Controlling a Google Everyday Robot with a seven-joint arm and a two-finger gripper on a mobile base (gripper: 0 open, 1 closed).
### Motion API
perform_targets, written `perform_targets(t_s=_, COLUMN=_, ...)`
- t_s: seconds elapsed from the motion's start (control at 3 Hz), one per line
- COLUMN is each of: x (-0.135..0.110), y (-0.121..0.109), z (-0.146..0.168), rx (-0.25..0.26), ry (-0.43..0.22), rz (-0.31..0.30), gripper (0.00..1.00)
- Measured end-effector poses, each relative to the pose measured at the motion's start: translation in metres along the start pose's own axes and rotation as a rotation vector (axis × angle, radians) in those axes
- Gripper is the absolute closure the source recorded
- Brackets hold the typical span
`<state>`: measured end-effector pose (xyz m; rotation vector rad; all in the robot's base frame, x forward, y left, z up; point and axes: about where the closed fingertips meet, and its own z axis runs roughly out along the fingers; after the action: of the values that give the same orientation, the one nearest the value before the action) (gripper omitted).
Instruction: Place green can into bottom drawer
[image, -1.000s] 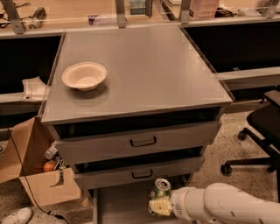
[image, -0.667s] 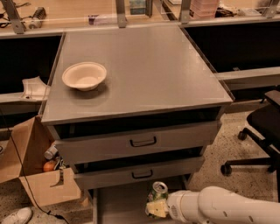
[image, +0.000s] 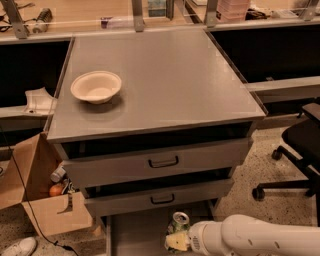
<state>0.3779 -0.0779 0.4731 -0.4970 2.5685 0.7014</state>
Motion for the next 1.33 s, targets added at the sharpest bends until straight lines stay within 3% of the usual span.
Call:
perform_targets(t_s=0.33, x=0.013, y=0.001, z=0.013, rx=0.021, ry=0.012, rz=0.031, gripper=1.00)
perform_targets(t_s=0.67, x=0.030, y=-0.001, z=0.067, rx=0.054, ry=0.023, rz=0.079, gripper=1.00)
perform_targets(t_s=1.0, x=0.031, y=-0.001, z=0.067, rx=0.054, ry=0.024, rz=0.080, gripper=1.00)
perform_targets(t_s=1.33, x=0.045, y=-0.004, z=0.082, rx=0.023, ry=0.081, rz=0.136, gripper=1.00)
